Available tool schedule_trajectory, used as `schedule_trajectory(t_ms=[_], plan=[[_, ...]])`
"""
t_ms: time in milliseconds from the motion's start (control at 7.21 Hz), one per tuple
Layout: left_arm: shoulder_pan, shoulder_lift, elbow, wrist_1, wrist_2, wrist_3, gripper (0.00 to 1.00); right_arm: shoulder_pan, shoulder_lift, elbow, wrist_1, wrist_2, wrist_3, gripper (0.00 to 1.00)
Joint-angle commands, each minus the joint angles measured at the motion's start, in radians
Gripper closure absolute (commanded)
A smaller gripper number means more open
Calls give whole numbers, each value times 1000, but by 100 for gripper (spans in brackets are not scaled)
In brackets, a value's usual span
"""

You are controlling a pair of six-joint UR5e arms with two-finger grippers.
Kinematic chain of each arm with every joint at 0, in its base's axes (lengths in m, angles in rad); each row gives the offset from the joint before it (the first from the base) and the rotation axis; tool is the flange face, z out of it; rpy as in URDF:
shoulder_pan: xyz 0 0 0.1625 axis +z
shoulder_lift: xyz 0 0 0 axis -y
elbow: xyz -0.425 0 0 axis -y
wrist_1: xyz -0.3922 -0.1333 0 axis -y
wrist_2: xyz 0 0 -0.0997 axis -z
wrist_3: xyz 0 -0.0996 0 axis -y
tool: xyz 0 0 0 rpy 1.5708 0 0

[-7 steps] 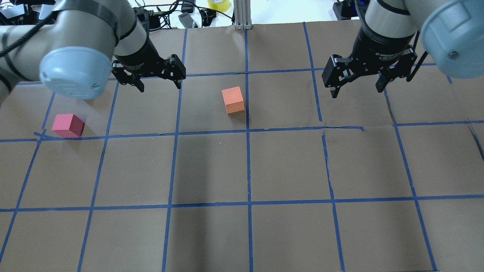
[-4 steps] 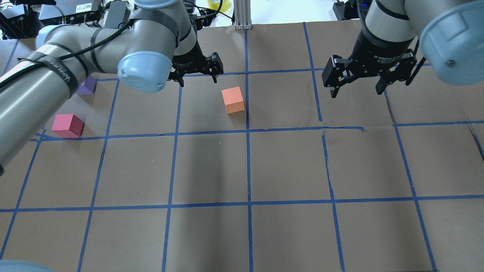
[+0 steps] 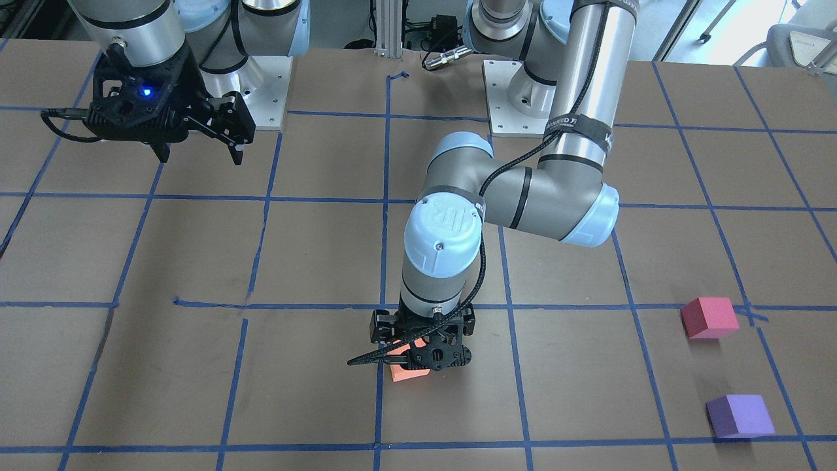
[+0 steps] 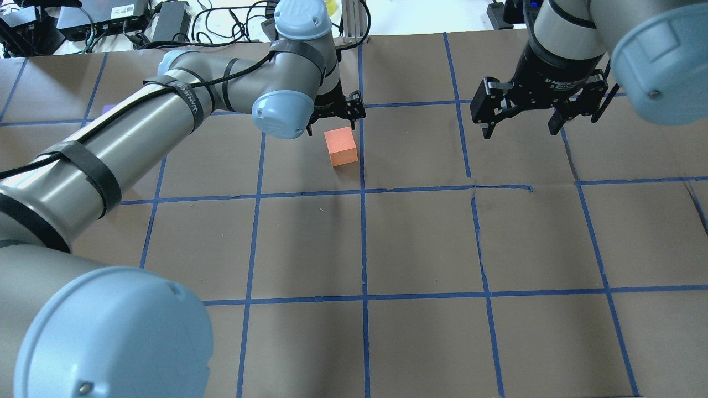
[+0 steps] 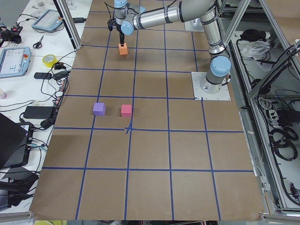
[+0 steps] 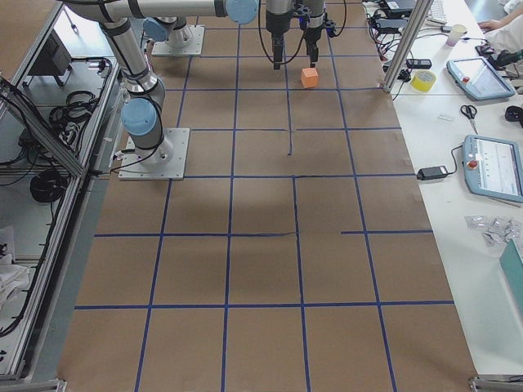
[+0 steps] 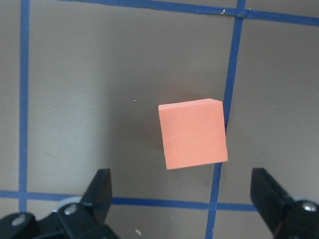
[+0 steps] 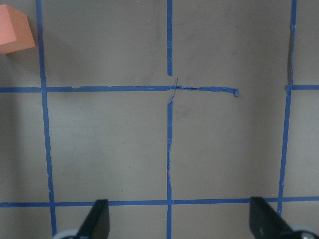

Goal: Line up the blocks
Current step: 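Reach the left gripper over to the orange cube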

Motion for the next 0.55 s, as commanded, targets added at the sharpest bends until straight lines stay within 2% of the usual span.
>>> schedule_trajectory(t_ms=[0,416], plan=[[-5,-62,7,9,17,-52,0,-1,1,1,4,3,0,0],[-11,-82,12,75,8,-70,0,-1,1,1,7,17,-2,0]])
